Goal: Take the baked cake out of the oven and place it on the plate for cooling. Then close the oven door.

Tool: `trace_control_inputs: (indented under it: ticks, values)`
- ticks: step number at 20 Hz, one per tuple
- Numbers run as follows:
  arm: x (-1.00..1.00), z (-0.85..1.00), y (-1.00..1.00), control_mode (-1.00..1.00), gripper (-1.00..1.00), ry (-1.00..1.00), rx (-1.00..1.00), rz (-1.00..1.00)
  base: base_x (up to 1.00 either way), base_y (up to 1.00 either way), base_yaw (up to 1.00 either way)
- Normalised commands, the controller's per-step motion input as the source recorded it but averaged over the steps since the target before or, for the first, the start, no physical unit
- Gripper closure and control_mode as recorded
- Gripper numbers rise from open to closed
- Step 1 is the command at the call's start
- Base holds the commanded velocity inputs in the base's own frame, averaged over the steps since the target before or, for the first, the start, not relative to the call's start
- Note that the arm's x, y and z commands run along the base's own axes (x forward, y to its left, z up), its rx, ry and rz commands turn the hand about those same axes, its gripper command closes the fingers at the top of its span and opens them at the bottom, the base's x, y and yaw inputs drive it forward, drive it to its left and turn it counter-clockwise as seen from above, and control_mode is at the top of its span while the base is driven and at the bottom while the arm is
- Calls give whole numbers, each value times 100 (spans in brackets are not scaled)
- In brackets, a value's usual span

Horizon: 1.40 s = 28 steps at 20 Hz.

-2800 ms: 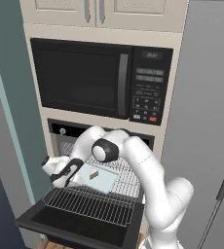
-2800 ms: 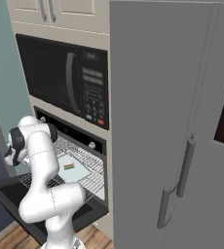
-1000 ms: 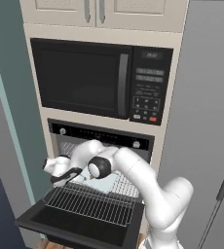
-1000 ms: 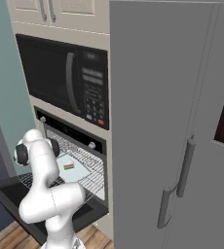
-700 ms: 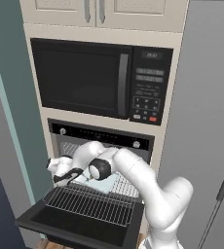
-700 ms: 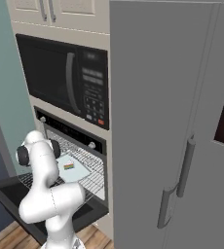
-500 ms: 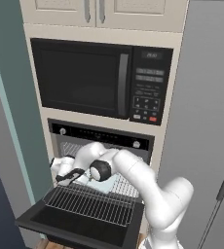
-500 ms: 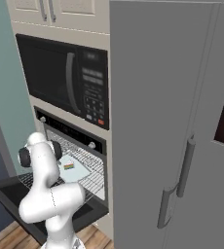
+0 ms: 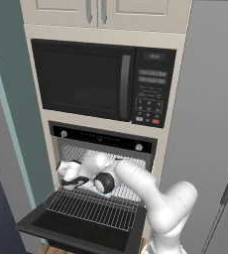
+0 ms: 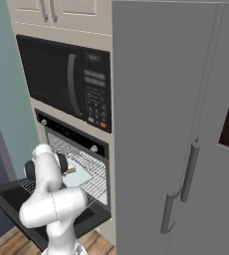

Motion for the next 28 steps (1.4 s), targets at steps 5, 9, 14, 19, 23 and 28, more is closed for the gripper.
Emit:
trace_control_inputs:
  ticks: [5, 9, 14, 19, 23, 28]
  values:
    - [21, -23, -4, -100, -100, 0, 0, -1, 0, 0, 0]
    - [3, -4, -1, -100, -100, 0, 2, 0, 0, 0, 0]
    - [0, 1, -17, -100, -100, 0, 3, 0, 0, 0, 0]
    - [14, 0, -32, -100, -100, 0, 2, 0, 0, 0, 0]
    - [15, -4, -19, -100, 100, 0, 0, 0, 0, 0, 0]
    - [-18, -1, -1, -100, 100, -5, 0, 0, 0, 0, 0]
